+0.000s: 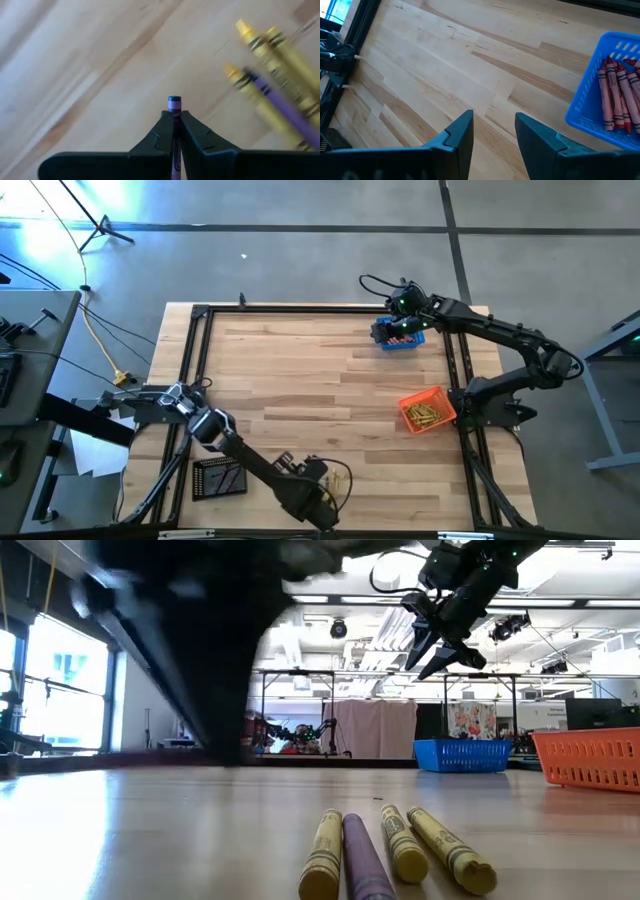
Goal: Sort crayons
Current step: Put the violet crayon into the black basket
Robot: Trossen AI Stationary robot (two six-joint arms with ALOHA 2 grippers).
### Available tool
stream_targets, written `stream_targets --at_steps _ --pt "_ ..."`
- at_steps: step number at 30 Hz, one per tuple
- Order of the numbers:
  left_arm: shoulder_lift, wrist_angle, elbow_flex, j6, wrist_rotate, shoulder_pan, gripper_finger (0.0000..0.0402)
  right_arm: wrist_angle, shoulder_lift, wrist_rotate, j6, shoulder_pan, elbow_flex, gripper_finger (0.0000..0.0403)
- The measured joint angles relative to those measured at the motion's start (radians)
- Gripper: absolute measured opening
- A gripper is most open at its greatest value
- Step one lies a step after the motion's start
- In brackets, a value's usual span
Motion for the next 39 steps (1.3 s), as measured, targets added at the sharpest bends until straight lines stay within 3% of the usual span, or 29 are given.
stream_targets --at_steps 5,7,10,23,33,39 --pt "-0.001 -0.187 0.069 -0.070 -0.020 -0.044 0.0007 0.000 0.000 0.000 0.000 0.000 0.000 0.0133" --pt "-0.009 -0.186 0.071 -0.107 -0.041 -0.070 0.0007 0.000 0.000 0.000 0.000 0.000 0.000 0.0133" --pt "-0.060 -0.189 0.002 -0.174 -0.042 -0.119 0.0007 0.000 0.000 0.000 0.000 0.000 0.000 0.0133" --pt "-0.355 -0.184 -0.440 -0.727 0.016 -0.322 0.0007 0.000 0.000 0.000 0.000 0.000 0.000 0.0133" --pt "-0.499 -0.185 -0.653 -0.849 0.148 -0.409 0.0008 0.000 0.000 0.000 0.000 0.000 0.000 0.0133" --pt "-0.500 -0.183 -0.682 -0.864 0.192 -0.426 0.0012 0.000 0.000 0.000 0.000 0.000 0.000 0.0133"
